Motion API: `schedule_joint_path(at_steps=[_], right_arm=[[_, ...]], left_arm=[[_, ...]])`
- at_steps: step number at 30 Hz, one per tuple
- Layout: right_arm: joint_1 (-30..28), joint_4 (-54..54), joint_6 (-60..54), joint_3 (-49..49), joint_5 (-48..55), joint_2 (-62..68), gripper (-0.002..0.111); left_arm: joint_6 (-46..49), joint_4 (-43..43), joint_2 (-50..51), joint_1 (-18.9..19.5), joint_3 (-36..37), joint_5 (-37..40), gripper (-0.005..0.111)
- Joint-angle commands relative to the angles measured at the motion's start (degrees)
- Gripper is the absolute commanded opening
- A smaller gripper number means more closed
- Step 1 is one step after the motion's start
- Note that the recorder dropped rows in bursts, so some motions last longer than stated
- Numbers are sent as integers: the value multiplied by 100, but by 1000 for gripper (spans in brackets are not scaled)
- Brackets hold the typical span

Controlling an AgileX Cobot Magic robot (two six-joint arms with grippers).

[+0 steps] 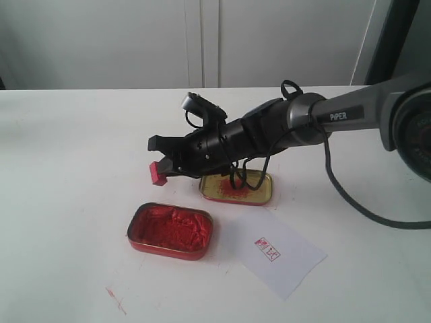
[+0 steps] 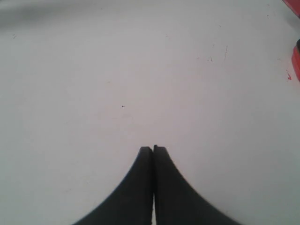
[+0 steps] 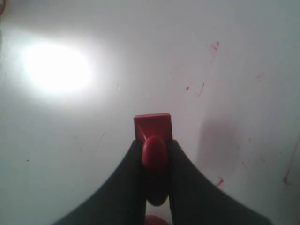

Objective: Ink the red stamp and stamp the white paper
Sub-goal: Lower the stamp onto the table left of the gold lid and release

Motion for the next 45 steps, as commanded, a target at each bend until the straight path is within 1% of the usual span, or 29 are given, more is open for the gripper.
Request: schedule_joint_path(at_steps=[1,2,4,12,14,19,21,25,30,45], right_arm=[[13,30,138,-26,-127,47,3],[13,30,238,-26,-127,82,8],[21,30,238,-26,-127,106,12],[21,30,431,-26,-95,216,14],[21,30,472,-26,-82,216,17],[21,17,496,-26,-93,216,30],[21,17,556,-26,-93,216,32],[21,7,711,-26,-234,172,32],[10,-384,1009,-26,-491,110,32],[-275,-477,1099,-26,-849,65,32]], left_arm=[[-45,-23,-26,11,53,40,0],[-45,-23,-26,11,53,40,0],[-45,-23,-26,11,53,40,0],[-45,-23,-26,11,53,40,0],[-45,-23,-26,11,53,40,0],[-45,-23,-26,11,53,40,0],[-45,-23,-26,11,53,40,0],[-45,-23,-26,11,53,40,0],[-45,-23,-26,11,53,40,0],[-45,-23,-26,11,53,40,0]])
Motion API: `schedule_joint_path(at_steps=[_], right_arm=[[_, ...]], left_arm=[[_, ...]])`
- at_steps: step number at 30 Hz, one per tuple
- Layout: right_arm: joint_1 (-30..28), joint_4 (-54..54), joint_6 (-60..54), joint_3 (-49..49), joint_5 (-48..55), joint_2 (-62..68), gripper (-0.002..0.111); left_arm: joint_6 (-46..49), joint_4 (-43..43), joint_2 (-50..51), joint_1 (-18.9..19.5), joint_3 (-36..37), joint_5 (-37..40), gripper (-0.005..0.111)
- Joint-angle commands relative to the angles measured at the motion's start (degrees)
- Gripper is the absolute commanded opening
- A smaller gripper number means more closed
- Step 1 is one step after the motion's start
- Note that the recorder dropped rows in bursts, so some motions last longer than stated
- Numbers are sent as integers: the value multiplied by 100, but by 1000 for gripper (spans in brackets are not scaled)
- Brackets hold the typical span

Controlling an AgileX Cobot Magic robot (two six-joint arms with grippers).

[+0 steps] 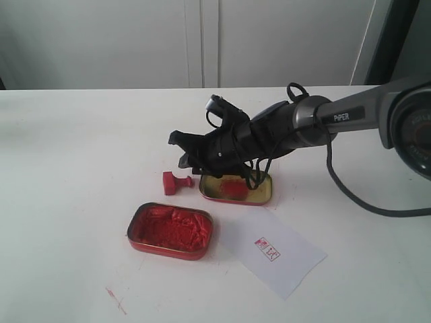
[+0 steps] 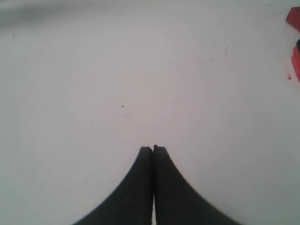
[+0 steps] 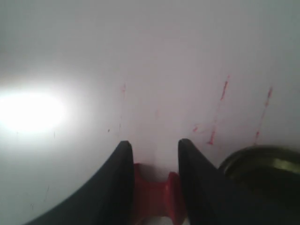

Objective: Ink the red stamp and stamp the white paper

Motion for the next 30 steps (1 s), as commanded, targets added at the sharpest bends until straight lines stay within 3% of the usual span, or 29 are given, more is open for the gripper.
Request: schedule_joint_path(at_steps=[1,7,15,20,30], right_arm=[[-69,-40,17,-17,-30,-108,32],[-69,-40,17,-17,340,-108,30],[-69,-151,17,-17,862,-382,0],[-69,-685,58,-17,945,-719,0],[-69,-3869,1726,-17,2063,-1423,0]], left_arm=[[-45,-23,-26,11,53,40,0],[-45,-23,-26,11,53,40,0],[-45,-23,-26,11,53,40,0],[-45,-23,-26,11,53,40,0],[-45,-23,-26,11,53,40,0]])
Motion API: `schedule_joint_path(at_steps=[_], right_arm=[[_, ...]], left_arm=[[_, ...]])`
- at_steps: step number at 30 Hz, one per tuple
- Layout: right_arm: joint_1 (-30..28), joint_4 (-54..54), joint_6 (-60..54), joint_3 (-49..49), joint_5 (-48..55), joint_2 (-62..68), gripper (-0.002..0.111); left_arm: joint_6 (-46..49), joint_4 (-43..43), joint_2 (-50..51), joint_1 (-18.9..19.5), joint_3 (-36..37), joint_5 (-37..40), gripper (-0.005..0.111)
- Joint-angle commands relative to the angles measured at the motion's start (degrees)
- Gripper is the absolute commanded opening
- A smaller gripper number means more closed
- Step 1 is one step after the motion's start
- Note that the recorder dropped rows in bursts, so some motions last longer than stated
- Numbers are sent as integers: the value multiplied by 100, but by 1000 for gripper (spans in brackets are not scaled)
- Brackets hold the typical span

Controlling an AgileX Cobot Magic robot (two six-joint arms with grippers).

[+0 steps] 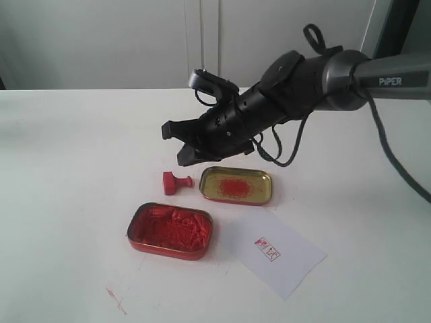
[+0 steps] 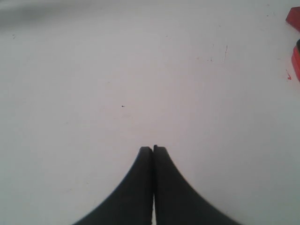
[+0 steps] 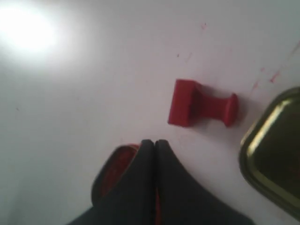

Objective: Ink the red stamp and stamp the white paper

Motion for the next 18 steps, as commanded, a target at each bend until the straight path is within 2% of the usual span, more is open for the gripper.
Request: schedule_joint_path(at_steps=[1,6,18], right_arm=[[-31,-1619,988,-17,575,-337,0],[-31,-2366,1885,-17,991,-551,0],[-31,-2415,2098,-17,1256,-625,0]], left_arm=[[-45,-23,-26,11,53,40,0],[-45,-23,-26,11,53,40,0],[-45,-23,-26,11,53,40,0]])
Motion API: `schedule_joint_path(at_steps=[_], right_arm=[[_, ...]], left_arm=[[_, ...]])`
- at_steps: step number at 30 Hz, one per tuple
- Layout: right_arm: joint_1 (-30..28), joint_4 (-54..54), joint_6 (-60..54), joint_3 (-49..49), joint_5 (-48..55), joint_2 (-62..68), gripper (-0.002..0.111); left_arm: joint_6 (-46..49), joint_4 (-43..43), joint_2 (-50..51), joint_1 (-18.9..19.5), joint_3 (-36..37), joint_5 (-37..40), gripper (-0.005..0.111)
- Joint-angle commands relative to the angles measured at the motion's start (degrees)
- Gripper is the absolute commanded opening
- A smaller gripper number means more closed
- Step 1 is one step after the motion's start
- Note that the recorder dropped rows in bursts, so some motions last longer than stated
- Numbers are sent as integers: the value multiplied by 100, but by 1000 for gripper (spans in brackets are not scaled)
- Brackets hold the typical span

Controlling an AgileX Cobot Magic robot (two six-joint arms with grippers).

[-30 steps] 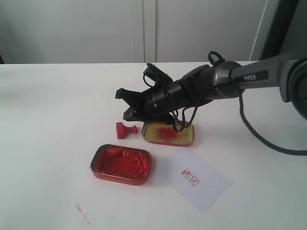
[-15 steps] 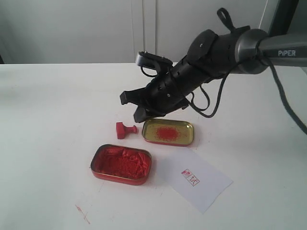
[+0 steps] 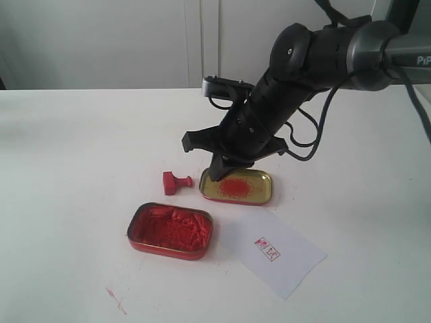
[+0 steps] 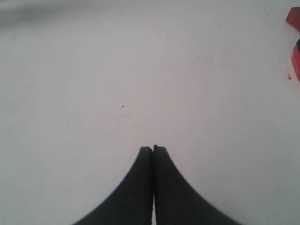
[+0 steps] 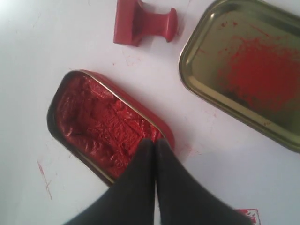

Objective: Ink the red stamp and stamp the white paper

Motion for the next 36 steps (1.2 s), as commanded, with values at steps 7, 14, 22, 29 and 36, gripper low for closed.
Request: schedule_joint_path(at_steps=[7,14,22,29,36], right_arm=[[-178,-145,342,-17,277,-65,0],[-543,-408,319,-5,873,-65,0],[-725,-1372,556,-5,1499,-78,0],[-1042,-1550,841,50,1439,-223,0],[-1535,-1587,918,497,1298,-560,0]], left_arm=[[-45,-23,-26,11,53,40,0],[-45,-23,-26,11,53,40,0],[-45,-23,-26,11,53,40,0],[-45,-23,-26,11,53,40,0],[-45,-23,-26,11,53,40,0]])
